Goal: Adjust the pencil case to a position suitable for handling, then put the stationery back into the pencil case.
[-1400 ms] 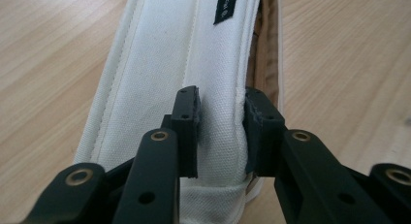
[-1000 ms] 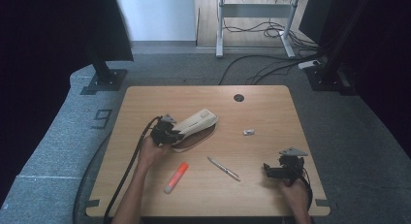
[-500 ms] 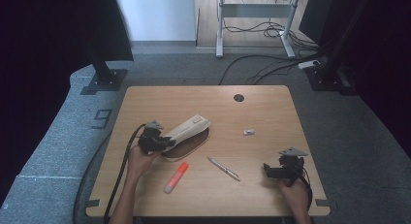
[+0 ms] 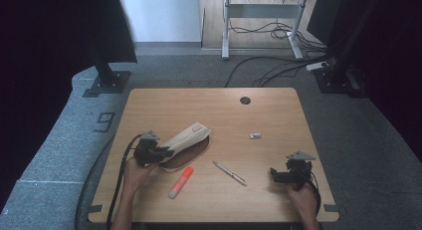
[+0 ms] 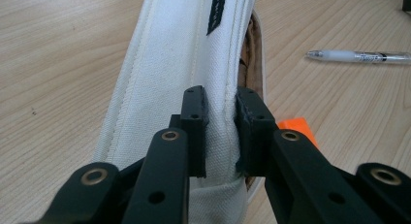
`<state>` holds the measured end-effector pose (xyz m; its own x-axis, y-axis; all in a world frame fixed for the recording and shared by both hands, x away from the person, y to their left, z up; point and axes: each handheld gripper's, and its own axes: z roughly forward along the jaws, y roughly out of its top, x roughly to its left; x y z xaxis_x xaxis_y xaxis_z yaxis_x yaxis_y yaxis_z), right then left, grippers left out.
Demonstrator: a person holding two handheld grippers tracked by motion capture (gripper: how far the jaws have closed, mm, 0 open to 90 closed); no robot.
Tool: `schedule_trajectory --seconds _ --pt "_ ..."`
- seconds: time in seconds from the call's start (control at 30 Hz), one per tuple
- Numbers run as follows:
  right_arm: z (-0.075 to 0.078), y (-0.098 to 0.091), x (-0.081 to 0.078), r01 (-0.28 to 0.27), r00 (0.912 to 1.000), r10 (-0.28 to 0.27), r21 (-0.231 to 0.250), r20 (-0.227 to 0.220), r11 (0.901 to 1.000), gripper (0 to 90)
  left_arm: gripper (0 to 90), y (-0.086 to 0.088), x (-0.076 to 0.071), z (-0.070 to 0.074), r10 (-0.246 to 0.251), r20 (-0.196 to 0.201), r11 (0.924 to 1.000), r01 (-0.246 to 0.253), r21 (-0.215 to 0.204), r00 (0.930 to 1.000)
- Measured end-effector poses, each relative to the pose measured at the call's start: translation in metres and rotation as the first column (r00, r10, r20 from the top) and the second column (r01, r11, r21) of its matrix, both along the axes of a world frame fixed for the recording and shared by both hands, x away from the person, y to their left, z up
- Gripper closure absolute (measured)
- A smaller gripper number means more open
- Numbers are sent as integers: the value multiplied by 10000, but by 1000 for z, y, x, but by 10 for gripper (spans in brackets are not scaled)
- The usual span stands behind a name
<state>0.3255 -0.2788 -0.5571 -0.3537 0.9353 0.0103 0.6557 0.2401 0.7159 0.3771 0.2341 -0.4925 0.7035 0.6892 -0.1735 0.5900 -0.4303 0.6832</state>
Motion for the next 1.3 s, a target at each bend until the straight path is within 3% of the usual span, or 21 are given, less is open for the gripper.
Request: schedule_trajectory --seconds 0.3,0.5,0.67,0.8,1.0,1.13,1.3 --pt "0 5 2 241 9997 -241 8 -1 9997 0 757 2 0 0 -25 37 9999 25 -106 10000" --pt "2 6 4 192 9995 -194 -79 -232 9998 0 756 2 0 -1 -74 95 9999 75 -68 9999" --pt "5 6 5 -333 9978 323 -149 -580 9993 0 755 3 1 -2 -112 77 9998 114 -140 9999" --pt "7 7 7 -853 9939 875 347 -676 9958 1 749 2 0 -3 -124 122 9999 125 -112 9998" --pt "13 15 12 -1356 9888 1371 294 -590 9903 44 746 2 -1 -4 -101 216 9998 105 -160 9997" --pt "17 20 18 -1510 9870 1528 364 -498 9879 102 745 1 -1 -5 -103 274 9998 107 -151 9996" --pt "20 26 27 -1582 9862 1601 449 -424 9864 113 744 1 -1 -5 -86 319 9998 91 -154 9995"
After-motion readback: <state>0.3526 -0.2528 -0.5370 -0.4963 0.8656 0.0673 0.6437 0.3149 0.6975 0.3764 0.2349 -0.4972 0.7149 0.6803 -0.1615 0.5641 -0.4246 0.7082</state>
